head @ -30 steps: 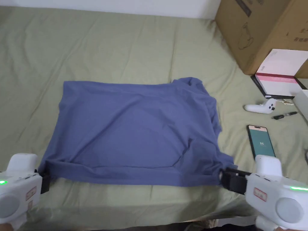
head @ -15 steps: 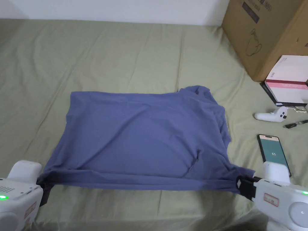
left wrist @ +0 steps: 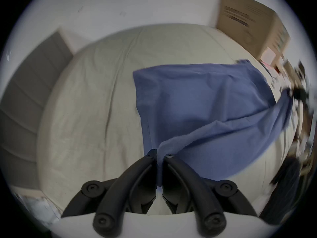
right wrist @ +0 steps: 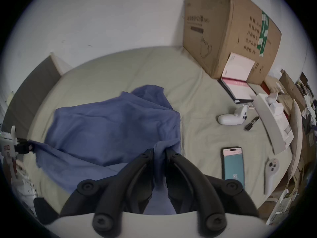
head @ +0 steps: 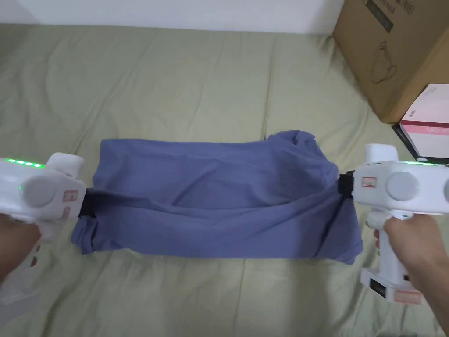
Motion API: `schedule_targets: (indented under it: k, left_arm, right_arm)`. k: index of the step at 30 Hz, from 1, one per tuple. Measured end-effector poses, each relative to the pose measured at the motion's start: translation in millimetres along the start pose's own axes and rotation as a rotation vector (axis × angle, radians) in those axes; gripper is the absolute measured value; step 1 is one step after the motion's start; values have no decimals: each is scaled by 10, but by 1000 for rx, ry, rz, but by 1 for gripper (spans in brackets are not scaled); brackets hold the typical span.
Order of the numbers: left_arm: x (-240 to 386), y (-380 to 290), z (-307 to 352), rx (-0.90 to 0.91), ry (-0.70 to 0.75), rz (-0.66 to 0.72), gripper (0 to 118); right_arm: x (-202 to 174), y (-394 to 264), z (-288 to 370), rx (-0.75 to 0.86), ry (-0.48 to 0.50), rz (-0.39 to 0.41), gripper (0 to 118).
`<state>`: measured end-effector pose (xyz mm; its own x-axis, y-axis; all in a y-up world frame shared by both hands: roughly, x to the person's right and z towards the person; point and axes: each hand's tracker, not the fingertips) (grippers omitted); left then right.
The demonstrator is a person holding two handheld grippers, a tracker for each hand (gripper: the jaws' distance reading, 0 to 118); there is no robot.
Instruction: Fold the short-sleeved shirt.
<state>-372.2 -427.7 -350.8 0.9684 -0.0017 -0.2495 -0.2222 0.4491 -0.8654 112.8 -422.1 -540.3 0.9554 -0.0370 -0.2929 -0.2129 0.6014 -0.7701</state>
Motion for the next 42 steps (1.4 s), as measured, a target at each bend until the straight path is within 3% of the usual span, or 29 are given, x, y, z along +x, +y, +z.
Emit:
schedule_targets:
  k: [3,6,7,8,9,10,13,17,21,22,23,24,25,26,29,32,35,36,38,39,42]
  left_arm:
    - [-36,111,-373,-69,41,69,4]
    - [101,63,-441,-61,58,-7,9]
    - [129,36,-409,-34,71,-19,31]
    - [137,-7,-341,5,83,-2,72]
    - [119,-45,-248,48,70,17,108]
    - [110,-92,-144,68,55,12,111]
    - [336,-451,527,315,138,-68,107]
    - [523,-1129,1344,709,17,-43,109]
    - [737,-1735,1657,815,98,-66,106]
    - [776,-1819,1668,797,90,-65,97]
    - [797,-1887,1669,782,93,-69,78]
    - [812,-1932,1642,754,109,-71,42]
    - [807,-1960,1613,723,116,-75,18]
    - [886,-1975,1605,700,109,-87,10]
    - [760,-1978,1448,612,87,-49,9]
    - [521,-1905,1096,469,69,39,0]
    - [237,-1748,629,336,83,112,1]
    - [171,-1678,481,318,100,100,19]
    - [78,-1554,251,288,104,98,99]
    - [38,-1473,125,256,97,91,114]
    - [-12,-1269,-97,269,103,92,105]
  right_arm:
    - [-20,0,-385,-45,-71,-16,14]
    - [47,-55,-450,-48,-60,-28,17]
    - [70,-75,-429,-40,-45,-42,38]
    - [125,-95,-367,-27,-22,-49,76]
    - [149,-120,-288,-23,-12,-52,107]
    - [158,-156,-178,-13,-2,-52,107]
    - [115,-384,447,153,67,-31,107]
    - [-45,-972,1320,486,171,27,107]
    - [-275,-1538,1906,651,232,20,104]
    - [-313,-1621,1965,648,227,19,97]
    - [-352,-1693,2001,651,228,22,80]
    - [-407,-1753,2028,661,224,35,37]
    - [-454,-1793,2037,665,190,55,14]
    - [-473,-1828,2034,663,179,73,12]
    - [-504,-1835,2022,608,214,74,10]
    - [-495,-1877,2006,601,205,85,10]
    - [-471,-1883,1923,552,203,65,10]
    - [-460,-1890,1893,540,197,61,10]
    - [-437,-1887,1841,511,195,53,10]
    - [-424,-1887,1817,495,187,51,10]
    - [-370,-1879,1729,468,164,50,10]
